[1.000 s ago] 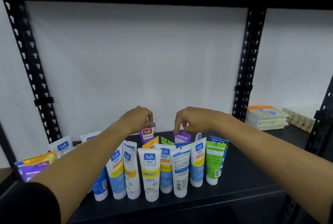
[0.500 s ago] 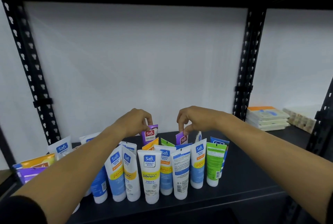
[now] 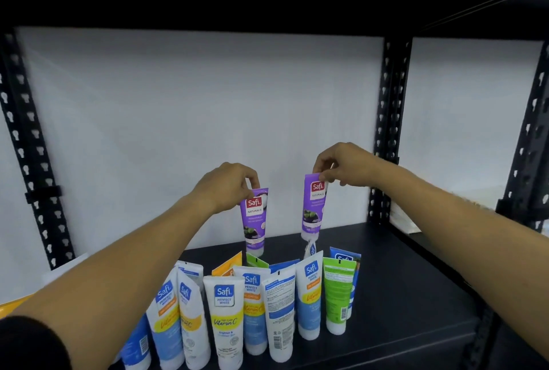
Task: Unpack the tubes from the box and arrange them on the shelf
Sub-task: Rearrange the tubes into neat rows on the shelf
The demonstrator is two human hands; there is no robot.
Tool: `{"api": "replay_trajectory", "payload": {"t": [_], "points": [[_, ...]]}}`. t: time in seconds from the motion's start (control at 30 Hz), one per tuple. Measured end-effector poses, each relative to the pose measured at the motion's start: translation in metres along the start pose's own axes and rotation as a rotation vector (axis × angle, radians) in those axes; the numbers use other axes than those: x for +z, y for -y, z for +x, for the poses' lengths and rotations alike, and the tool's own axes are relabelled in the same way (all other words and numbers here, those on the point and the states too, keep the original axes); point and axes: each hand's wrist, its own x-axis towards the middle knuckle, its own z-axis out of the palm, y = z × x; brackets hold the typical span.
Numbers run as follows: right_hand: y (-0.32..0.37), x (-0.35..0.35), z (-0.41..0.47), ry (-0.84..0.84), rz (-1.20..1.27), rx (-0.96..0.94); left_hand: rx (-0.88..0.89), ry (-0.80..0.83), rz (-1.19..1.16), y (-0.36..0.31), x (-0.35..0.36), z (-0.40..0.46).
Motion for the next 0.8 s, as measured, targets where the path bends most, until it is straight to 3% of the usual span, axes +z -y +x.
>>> {"api": "replay_trajectory", "payload": {"t": [0.37,0.8], "points": [[-0.092,-0.031,0.003,-0.144,-0.014,0.177,0.071,-0.108,-0.026,-0.052,0.007,0.055],[-0.181,-0.002,0.019,-0.114,-0.048,0.283,0.114,-0.141,-0.03,-0.069,0.051,0.106]]}}
